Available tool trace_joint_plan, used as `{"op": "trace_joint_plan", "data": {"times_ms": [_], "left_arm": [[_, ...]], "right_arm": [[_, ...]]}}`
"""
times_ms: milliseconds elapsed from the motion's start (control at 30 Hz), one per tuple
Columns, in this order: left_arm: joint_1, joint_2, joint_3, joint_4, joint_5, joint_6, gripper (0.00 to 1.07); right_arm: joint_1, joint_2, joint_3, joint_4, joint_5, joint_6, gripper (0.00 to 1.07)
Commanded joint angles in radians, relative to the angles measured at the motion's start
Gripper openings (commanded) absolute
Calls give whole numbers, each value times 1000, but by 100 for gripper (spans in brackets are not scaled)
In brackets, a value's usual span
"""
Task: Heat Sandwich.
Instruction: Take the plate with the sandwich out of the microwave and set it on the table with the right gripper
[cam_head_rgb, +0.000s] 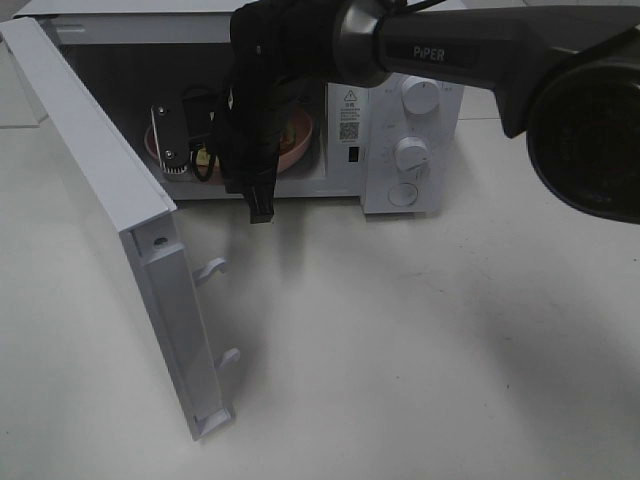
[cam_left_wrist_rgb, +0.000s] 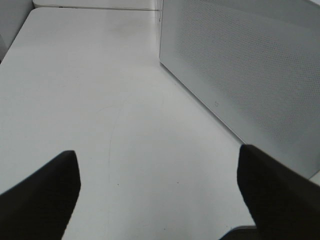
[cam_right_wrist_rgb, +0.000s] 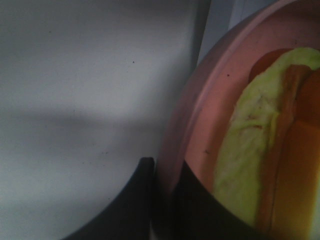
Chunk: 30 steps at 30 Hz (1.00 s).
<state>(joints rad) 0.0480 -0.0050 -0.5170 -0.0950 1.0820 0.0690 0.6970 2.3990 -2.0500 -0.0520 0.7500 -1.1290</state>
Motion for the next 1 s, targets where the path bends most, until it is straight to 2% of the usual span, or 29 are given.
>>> {"op": "trace_joint_plan", "data": {"times_ms": [33,667,933,1000], "left_arm": [[-6,-7,1,-1,-13,-6,81],[-6,-7,1,-1,-13,-6,81],[-6,-7,1,-1,-13,-6,81],[-6,-7,1,-1,-13,-6,81]], "right_arm": [[15,-38,1,-23,-19,15,0],[28,-112,20,-45,-15,77,0],[28,-193,173,-45,-78,76,0],[28,-247,257,-53,-109,73,0]]}}
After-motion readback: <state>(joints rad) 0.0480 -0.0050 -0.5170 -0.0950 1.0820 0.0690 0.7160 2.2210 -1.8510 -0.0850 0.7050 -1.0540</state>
